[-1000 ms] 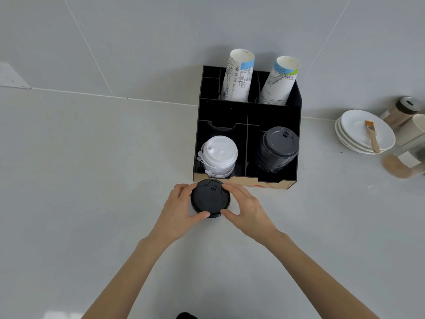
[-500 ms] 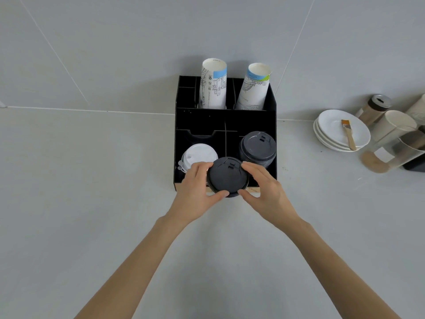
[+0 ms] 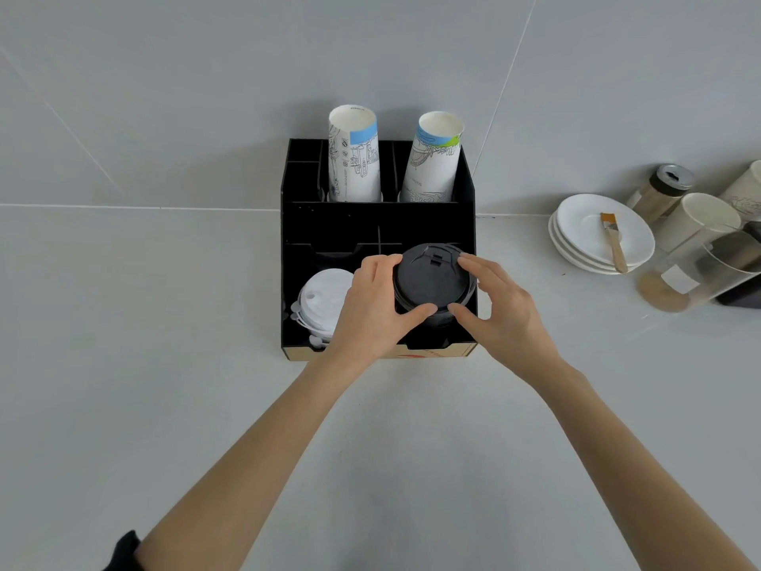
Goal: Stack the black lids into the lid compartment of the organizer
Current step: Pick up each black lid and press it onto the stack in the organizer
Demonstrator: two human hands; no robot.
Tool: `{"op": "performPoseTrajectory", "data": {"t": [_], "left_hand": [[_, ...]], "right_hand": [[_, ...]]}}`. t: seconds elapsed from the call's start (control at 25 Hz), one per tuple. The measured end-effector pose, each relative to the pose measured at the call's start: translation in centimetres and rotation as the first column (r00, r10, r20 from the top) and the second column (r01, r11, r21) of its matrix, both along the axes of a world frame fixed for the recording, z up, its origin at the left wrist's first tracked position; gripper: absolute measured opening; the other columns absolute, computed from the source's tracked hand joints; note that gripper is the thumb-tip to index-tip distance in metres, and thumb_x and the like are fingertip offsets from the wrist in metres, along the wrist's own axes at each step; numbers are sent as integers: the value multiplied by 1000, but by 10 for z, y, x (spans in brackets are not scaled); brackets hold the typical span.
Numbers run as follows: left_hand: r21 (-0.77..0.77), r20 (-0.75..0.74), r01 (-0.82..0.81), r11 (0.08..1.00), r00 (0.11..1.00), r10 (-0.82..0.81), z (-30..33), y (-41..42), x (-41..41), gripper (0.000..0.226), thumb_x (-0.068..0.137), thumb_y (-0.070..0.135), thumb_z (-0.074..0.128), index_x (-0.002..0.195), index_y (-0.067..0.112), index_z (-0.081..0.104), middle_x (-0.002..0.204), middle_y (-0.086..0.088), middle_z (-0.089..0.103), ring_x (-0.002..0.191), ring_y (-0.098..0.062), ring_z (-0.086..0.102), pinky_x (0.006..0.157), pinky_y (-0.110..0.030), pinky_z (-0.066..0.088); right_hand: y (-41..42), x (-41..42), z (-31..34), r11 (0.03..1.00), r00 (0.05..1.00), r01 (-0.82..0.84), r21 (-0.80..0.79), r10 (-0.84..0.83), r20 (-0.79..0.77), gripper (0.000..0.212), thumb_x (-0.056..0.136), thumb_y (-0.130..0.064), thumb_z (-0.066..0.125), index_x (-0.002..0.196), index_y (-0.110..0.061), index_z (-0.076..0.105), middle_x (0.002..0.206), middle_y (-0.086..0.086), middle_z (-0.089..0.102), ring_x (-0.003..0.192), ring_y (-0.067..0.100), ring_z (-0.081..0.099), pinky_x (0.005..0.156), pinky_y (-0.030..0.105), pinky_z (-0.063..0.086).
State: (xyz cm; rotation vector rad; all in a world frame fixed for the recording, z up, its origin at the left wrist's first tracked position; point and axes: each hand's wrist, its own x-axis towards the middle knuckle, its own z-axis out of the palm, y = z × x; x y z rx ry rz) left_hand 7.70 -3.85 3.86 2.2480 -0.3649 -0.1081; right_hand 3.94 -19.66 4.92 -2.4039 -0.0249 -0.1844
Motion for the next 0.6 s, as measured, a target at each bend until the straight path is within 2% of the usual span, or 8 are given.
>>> {"op": "performPoseTrajectory", "data": {"t": [0.08,0.2,0.6], "left_hand": [[13,0,7,1000,1000,-7,0,-7,6,68,74,30,71,128,10,36,133,-11,38,121,-25,41,102,-37,40],[43,-1,14,999,1000,-14,-1,-15,13,69,74,30,70,129,10,35,134,-11,38,122,-25,40,101,-35,39],[104,-41,24,994,999,-20,-15,-25,21,71,79,32,65,136,11,29,140,-10,35,129,-26,33,106,-37,33]], "right_hand": [[-5,5,0,1000,1000,11,-1,-11,-13,53,80,-8,62,129,-10,42,137,5,46,122,20,45,96,7,24],[-11,10,-2,1000,999,20,-4,-20,-30,53,81,-9,61,130,-10,40,138,5,45,124,20,44,96,10,26],[-17,19,-18,999,997,42,9,-41,-62,53,81,-7,61,129,-7,40,138,9,44,127,21,42,95,4,17]]}}
